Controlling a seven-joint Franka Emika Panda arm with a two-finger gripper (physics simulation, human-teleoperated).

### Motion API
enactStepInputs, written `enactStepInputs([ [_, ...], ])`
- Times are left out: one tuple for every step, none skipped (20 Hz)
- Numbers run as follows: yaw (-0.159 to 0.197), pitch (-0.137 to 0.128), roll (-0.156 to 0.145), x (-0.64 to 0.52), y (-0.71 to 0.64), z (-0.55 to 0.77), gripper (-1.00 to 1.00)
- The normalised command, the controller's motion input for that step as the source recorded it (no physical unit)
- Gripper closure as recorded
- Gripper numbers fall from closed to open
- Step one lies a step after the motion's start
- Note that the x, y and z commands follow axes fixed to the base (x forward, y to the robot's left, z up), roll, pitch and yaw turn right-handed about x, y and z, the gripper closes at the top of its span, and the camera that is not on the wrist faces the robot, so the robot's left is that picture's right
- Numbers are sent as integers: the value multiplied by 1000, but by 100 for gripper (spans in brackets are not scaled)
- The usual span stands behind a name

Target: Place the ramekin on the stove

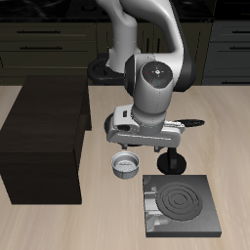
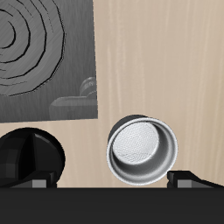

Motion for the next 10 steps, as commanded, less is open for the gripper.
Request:
enactStepInputs([
  [40,-34,18,-56,26,-224,-100],
  [-27,-4,-13,-86,-123,-209,-100],
  [-43,-27,20,-118,18,-178,-100],
  [0,0,0,-16,87,-2,-100],
  [32,-58,-16,-142,-54,-137,-100],
  [-34,-37,10,-133,45,-154,-100],
  [-21,6,25,-52,14,-86,-100],
  [-38,-5,2,-161,30,-210,-100],
  [20,-19,15,-93,16,-149,-100],
  [-35,-1,24,-53,-37,-215,-100],
])
